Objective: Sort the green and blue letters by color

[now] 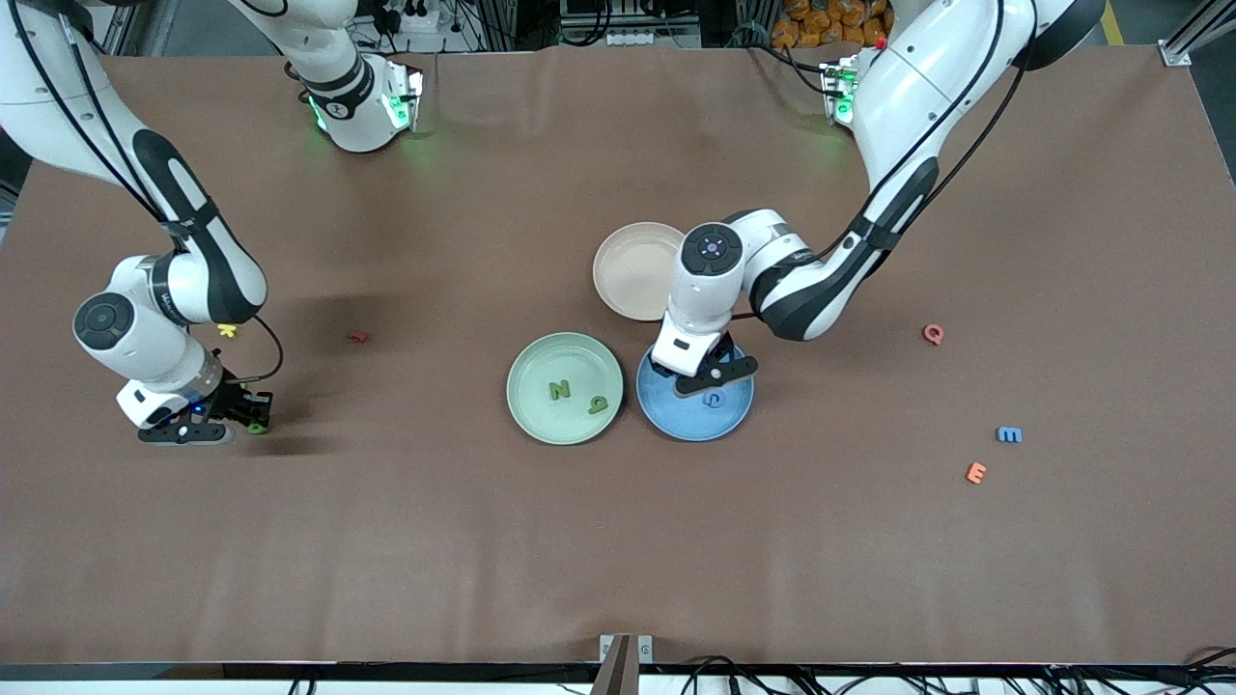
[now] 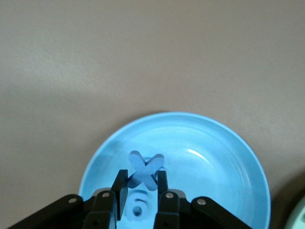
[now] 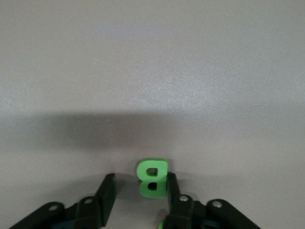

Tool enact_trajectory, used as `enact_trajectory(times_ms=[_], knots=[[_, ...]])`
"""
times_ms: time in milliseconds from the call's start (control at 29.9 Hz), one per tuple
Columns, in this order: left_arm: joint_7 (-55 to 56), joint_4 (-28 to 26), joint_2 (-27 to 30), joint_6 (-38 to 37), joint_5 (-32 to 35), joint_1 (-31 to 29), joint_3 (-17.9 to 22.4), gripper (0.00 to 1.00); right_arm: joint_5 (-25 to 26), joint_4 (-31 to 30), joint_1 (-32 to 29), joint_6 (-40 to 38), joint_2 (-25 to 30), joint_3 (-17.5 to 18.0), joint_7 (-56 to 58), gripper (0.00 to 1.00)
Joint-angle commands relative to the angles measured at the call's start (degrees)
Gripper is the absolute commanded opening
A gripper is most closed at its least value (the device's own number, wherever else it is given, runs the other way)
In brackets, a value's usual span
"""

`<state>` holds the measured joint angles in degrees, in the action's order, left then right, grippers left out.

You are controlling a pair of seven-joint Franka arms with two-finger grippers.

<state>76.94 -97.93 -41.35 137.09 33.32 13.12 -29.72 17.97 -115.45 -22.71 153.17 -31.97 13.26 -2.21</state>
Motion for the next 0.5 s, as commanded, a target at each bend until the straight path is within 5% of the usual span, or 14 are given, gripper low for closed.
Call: enact_trajectory(times_ms=[0,234,468], knots=[[-0.21,2.66,-1.63,-0.85,-0.36,1.03,0.71,1.00,0.13,2.68,-0.14,-7.17,2.00,4.13,-4.19,0.04],[-0.74,2.66,-1.10,-0.85,-0.19,0.07,0.89,1.00,0.13,6.28,4.42,-12.45,2.08,7.40,-15.62,0.05],[-6.62,3.71,-0.83,-0.85,-0.36,-0.20,6.51,1.00,-1.35,10.06,13.29,-16.93,1.64,7.40,-25.99,0.07]])
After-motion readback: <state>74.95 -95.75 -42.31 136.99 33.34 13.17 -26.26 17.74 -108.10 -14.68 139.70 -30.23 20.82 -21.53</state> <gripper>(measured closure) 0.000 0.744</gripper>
